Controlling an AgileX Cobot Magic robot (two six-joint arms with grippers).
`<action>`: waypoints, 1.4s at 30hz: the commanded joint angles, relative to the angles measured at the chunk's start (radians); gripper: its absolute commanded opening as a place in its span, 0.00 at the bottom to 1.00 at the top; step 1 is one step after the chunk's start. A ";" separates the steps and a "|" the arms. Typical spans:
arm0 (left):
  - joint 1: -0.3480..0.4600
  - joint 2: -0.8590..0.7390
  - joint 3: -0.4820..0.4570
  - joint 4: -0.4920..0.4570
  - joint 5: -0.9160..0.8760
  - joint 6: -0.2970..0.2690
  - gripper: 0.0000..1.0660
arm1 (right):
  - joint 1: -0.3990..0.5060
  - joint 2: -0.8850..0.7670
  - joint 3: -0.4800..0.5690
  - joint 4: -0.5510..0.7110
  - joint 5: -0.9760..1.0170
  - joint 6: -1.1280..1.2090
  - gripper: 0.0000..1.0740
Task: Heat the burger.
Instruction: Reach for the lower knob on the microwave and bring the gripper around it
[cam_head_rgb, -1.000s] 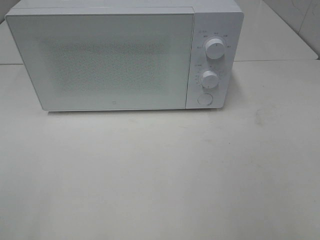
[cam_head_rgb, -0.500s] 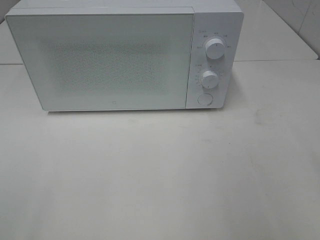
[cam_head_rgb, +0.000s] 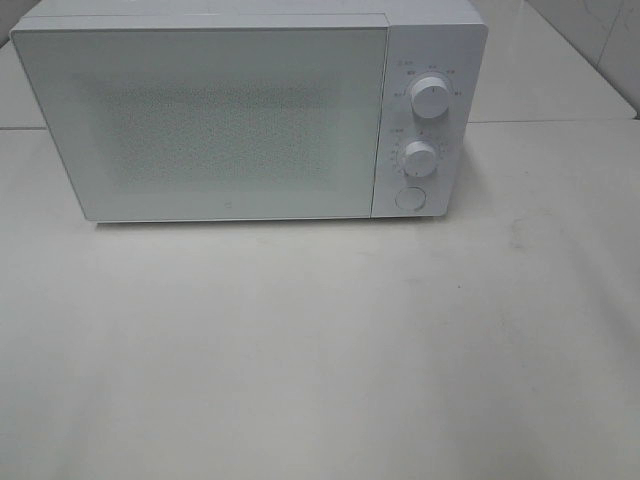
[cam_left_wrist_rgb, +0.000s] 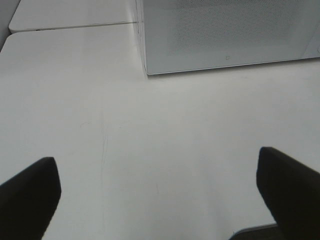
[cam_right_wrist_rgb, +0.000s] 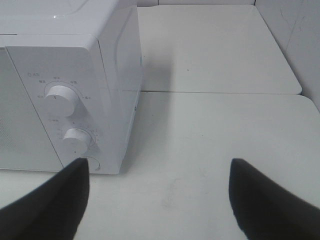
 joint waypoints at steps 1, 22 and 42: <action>0.003 -0.025 0.003 -0.004 -0.013 -0.004 0.94 | -0.005 0.073 0.002 0.002 -0.099 -0.004 0.69; 0.003 -0.025 0.003 -0.004 -0.013 -0.004 0.94 | 0.016 0.473 0.096 0.073 -0.690 -0.086 0.69; 0.003 -0.025 0.003 -0.004 -0.013 -0.004 0.94 | 0.425 0.731 0.140 0.645 -1.096 -0.429 0.69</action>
